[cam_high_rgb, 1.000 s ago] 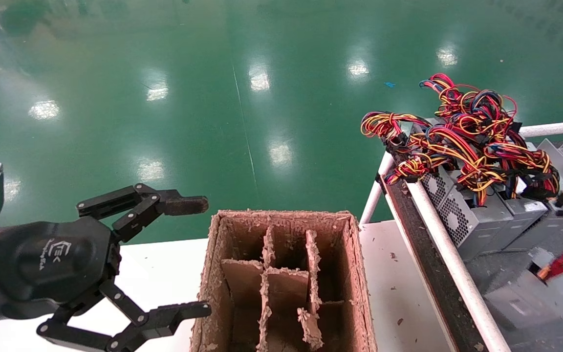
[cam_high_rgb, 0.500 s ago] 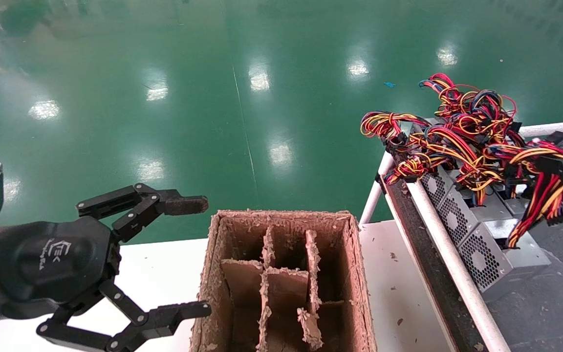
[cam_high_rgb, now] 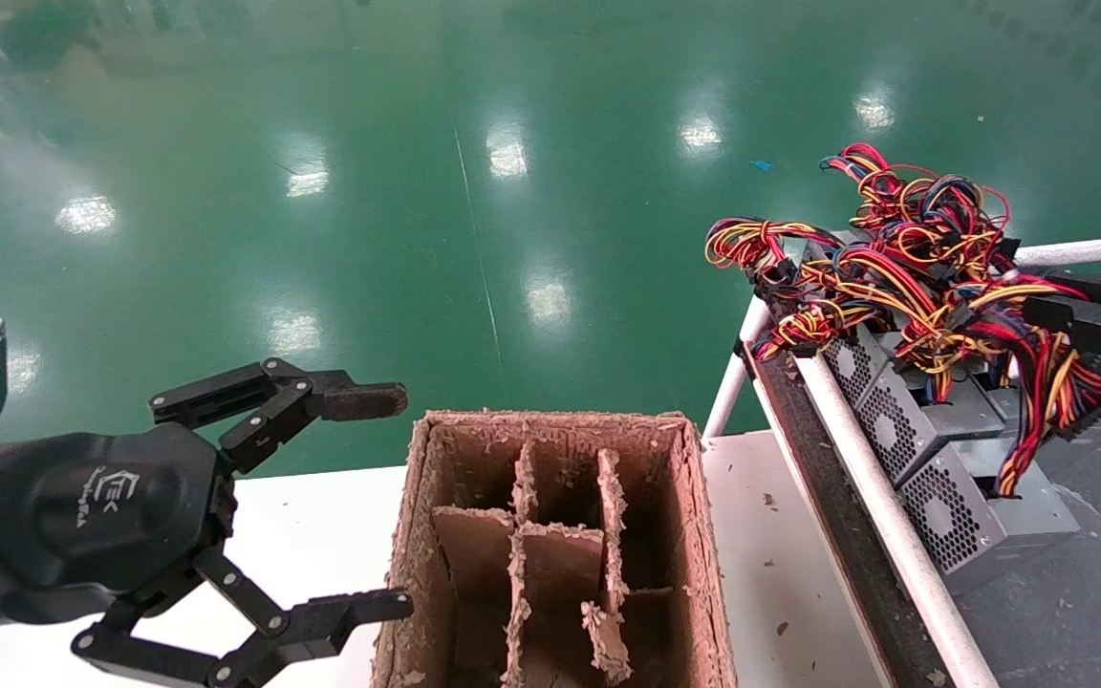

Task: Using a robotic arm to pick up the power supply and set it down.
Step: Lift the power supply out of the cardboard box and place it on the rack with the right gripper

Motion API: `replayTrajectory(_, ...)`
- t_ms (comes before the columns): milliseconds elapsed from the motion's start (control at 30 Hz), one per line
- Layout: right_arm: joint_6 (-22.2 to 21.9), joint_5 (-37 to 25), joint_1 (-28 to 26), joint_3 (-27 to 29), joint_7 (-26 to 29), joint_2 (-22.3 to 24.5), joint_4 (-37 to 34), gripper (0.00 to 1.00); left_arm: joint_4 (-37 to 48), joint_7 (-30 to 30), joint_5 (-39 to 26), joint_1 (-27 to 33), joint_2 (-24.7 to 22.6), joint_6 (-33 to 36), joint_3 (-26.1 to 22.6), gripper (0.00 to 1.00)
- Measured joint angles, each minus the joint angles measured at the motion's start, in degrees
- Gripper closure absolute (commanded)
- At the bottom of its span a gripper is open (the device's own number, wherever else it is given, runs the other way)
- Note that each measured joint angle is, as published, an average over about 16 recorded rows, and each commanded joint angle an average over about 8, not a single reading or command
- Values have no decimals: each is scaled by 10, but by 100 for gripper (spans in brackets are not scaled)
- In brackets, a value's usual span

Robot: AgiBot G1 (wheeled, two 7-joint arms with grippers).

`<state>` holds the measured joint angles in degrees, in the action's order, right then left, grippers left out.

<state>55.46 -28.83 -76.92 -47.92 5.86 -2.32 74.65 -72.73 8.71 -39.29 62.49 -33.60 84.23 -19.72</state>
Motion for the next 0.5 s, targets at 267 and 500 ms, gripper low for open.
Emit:
replayTrajectory(267, 15, -21, -11, 6, 20, -10, -8, 0, 0, 0, 0, 0, 0, 0, 0, 0)
replayTrajectory(500, 20, -22, -16, 10, 25, -18, -17, 0, 0, 0, 0, 0, 0, 0, 0, 0)
